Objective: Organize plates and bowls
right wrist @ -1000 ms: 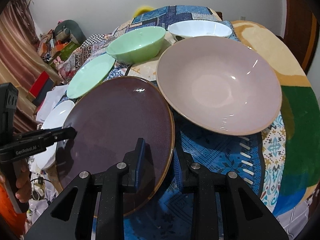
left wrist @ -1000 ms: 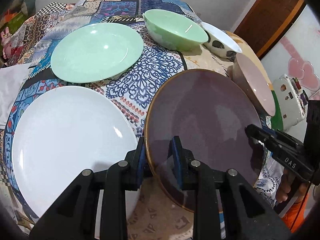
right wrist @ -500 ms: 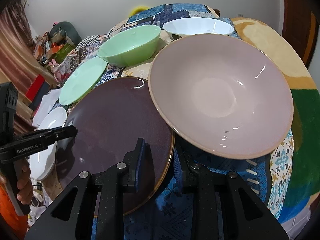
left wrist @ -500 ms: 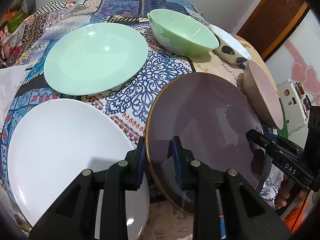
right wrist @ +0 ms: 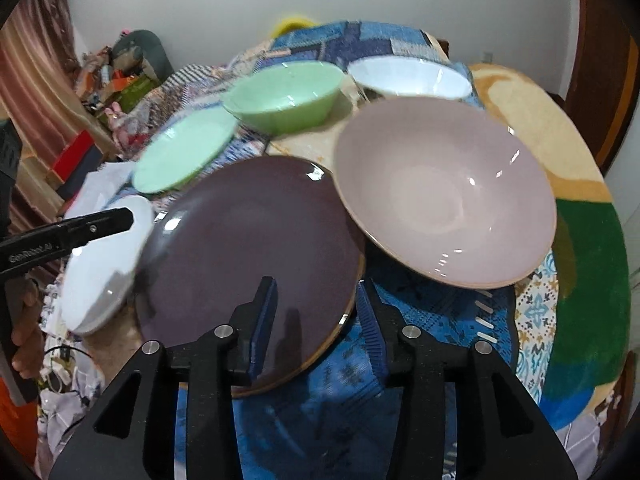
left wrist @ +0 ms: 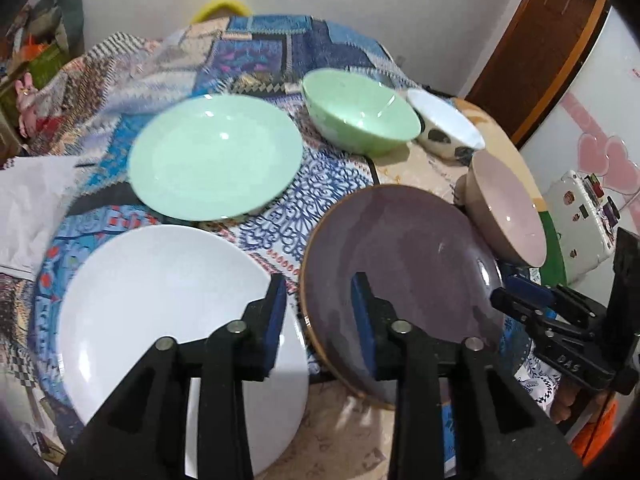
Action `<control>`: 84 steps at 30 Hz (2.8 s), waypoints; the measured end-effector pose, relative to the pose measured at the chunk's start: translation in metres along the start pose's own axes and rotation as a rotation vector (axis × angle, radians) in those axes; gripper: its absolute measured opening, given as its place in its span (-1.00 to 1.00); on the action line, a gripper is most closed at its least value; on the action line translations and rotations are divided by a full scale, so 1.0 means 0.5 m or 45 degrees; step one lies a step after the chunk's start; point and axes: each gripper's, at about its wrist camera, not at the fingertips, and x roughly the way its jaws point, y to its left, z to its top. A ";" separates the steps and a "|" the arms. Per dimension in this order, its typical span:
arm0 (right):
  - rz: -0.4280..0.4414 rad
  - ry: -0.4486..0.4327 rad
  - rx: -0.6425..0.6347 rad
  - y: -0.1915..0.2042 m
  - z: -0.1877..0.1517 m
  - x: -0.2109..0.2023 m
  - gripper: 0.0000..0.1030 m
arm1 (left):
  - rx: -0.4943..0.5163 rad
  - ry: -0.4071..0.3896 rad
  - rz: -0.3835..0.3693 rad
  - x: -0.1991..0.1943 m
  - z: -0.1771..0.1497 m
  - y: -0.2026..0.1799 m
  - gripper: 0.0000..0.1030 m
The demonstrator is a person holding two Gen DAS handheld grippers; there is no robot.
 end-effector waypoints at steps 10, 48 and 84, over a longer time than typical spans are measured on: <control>0.039 -0.132 -0.128 0.095 0.026 -0.059 0.19 | -0.032 -0.172 0.116 -0.129 -0.041 0.050 0.45; 0.158 0.201 -0.425 0.333 0.092 0.235 -0.54 | -0.364 0.028 0.099 -0.066 -0.174 0.343 -0.56; 0.263 0.246 -0.276 0.358 0.045 0.226 -0.54 | -0.491 0.054 0.118 -0.092 -0.198 0.390 -0.54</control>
